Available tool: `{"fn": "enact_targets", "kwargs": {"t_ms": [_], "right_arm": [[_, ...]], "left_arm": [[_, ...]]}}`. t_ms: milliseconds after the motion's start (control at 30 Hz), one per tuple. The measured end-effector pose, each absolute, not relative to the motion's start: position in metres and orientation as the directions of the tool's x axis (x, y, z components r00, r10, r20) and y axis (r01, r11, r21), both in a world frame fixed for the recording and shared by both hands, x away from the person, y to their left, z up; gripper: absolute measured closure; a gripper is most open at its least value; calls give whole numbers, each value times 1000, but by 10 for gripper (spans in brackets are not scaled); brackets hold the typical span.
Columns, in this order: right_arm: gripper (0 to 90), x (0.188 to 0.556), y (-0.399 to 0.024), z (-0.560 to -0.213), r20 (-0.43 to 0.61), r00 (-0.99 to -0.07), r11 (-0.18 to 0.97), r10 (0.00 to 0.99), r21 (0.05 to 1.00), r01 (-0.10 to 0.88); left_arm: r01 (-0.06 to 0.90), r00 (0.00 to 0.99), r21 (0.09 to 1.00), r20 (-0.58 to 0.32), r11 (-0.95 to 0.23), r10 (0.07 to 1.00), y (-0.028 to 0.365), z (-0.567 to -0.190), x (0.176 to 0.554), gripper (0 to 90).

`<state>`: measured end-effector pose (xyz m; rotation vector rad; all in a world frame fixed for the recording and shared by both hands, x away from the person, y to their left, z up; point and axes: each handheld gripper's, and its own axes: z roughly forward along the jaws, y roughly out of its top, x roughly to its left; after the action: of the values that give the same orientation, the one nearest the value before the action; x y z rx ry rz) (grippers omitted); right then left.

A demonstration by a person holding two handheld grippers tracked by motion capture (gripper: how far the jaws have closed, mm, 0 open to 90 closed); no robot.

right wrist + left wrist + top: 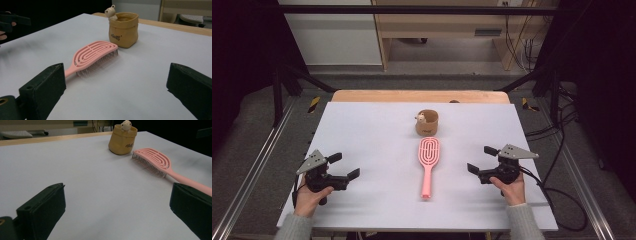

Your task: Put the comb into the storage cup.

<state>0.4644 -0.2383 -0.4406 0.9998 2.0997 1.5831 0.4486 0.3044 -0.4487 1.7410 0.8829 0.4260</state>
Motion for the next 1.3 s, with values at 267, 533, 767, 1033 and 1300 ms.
{"fn": "enact_targets", "kwargs": {"t_ms": [267,533,767,1033,1300], "right_arm": [[92,461,-219,-433,149,-711,152,687,927,341],[162,459,-198,-429,134,-728,189,673,920,344],[267,457,-182,-427,123,-754,223,645,914,340],[377,459,-167,-428,139,-769,243,624,901,360],[488,459,-150,-429,118,-786,283,607,892,352]], "left_arm": [[351,660,926,-138,-141,739,304,-449,449,4],[352,659,925,-138,-141,740,304,-449,449,4],[355,656,924,-139,-140,742,304,-450,449,4],[357,656,923,-140,-141,742,304,-450,450,4],[356,652,924,-139,-140,745,305,-451,450,4]]}}
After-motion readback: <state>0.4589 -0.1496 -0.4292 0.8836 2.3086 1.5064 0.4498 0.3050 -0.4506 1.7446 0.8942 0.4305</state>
